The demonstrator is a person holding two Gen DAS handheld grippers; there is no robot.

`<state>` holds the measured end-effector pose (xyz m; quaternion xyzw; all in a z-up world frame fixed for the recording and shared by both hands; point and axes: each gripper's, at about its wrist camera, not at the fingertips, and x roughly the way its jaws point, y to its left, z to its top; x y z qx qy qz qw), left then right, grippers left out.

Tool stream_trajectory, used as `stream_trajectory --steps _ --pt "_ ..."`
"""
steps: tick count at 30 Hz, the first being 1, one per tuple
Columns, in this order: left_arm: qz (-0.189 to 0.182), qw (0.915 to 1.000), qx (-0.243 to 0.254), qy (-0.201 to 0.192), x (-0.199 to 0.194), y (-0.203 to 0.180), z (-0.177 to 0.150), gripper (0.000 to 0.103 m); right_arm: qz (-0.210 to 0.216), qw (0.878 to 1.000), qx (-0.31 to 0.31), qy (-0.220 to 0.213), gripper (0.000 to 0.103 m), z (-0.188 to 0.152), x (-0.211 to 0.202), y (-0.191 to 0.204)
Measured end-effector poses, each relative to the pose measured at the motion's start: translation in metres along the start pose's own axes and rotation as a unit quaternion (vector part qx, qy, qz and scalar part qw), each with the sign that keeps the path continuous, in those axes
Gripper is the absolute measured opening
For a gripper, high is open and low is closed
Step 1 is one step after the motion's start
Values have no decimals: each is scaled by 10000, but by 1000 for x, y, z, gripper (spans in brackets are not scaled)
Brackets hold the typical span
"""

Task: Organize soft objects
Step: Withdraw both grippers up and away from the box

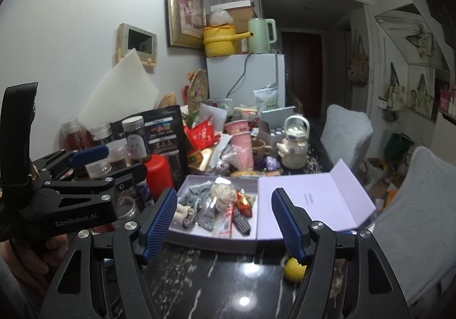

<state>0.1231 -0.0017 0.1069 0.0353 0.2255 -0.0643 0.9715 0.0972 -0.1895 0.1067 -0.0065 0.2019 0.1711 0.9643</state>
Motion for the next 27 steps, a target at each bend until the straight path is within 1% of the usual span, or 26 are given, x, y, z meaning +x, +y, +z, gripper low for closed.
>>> stream_trajectory --steps 8,15,21,27 --pt "-24 9998 -71 195 -8 0 -25 84 -127 9996 167 192 70 -26 -5 5" --pt "-40 9992 -149 378 -3 4 -41 84 -253 9981 313 476 70 -45 6 1" --pt "-125 9984 -203 510 6 6 -51 84 -329 9968 405 604 70 -54 13 -2" --pt "-128 9980 -153 599 14 5 -56 84 -411 9961 387 681 70 -57 17 -3"
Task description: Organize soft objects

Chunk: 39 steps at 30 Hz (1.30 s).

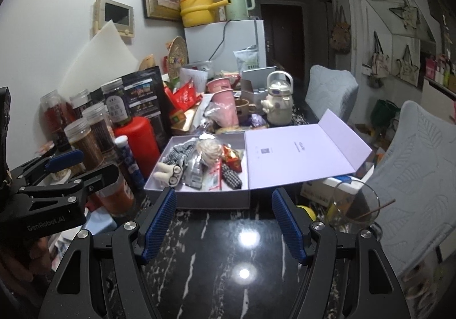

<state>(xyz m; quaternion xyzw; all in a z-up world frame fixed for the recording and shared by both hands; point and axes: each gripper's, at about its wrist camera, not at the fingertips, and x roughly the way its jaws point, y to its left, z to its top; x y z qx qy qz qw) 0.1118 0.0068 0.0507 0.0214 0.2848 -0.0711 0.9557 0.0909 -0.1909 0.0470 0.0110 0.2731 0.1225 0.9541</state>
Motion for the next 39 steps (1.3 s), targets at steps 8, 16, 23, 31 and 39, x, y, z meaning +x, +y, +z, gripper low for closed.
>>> stream_trajectory --steps 8,16,23,31,39 --pt "-49 9999 38 100 8 -2 -3 84 -25 9999 73 108 70 -3 9 -4" --pt "-130 9997 64 203 17 -5 -4 84 -56 9998 88 179 70 -5 14 -5" --pt "-203 9991 102 345 24 -7 -5 84 -122 9997 97 210 70 -5 18 -6" --pt "-335 9985 109 419 28 -9 -5 84 -181 9994 132 263 70 -7 19 -10" --pt "-362 9984 193 397 25 -13 -5 84 -237 9993 154 257 70 -8 16 -12"
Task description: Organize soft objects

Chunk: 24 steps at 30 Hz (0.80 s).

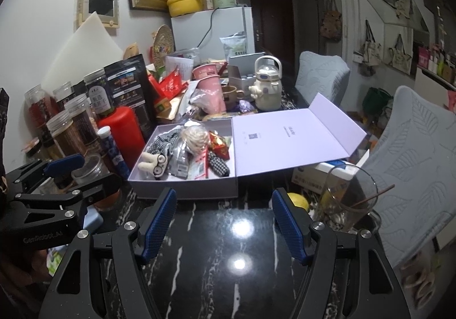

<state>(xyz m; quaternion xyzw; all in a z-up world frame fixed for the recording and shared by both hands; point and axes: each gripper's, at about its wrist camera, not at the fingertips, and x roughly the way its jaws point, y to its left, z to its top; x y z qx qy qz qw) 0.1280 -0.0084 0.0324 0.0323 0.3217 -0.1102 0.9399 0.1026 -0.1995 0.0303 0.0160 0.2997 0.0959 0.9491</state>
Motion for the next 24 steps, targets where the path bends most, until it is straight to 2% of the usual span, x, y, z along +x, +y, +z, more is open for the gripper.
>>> stream_trajectory --steps 24 --pt "-23 9999 109 -6 -7 -8 1 84 -50 10000 20 -31 70 1 -5 -2"
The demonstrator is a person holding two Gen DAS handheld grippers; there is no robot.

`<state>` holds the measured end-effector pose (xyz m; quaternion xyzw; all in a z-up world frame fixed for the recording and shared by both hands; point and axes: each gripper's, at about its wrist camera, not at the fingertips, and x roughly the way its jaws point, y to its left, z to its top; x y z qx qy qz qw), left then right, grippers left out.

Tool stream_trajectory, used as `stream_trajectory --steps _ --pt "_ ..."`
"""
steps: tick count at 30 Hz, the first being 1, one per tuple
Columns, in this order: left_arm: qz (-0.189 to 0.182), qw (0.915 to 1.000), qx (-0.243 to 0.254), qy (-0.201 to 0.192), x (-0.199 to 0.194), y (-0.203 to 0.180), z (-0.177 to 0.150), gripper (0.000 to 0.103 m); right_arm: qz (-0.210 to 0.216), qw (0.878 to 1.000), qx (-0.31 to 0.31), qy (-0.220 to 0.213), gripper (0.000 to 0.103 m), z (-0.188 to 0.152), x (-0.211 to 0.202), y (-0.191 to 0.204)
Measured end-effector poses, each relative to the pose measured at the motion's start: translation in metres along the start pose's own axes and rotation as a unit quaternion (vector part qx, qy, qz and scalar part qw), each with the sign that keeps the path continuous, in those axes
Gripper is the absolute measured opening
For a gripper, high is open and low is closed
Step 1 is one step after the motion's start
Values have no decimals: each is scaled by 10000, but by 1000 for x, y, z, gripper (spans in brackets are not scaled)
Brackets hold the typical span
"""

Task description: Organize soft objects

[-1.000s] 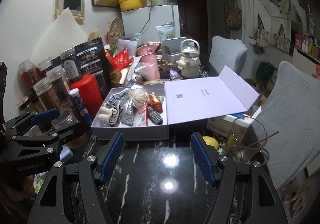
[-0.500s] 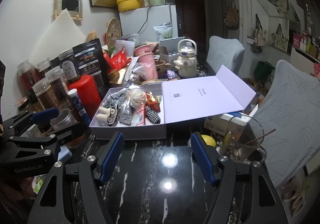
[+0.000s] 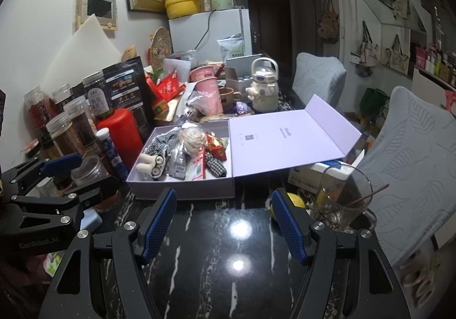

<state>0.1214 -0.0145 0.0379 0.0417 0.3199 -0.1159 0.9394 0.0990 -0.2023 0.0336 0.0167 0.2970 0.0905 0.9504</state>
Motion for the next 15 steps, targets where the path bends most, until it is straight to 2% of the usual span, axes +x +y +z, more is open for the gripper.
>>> stream_trajectory --steps 15 --pt "124 9998 -153 52 7 8 -2 84 -69 10000 6 21 70 -3 2 -3"
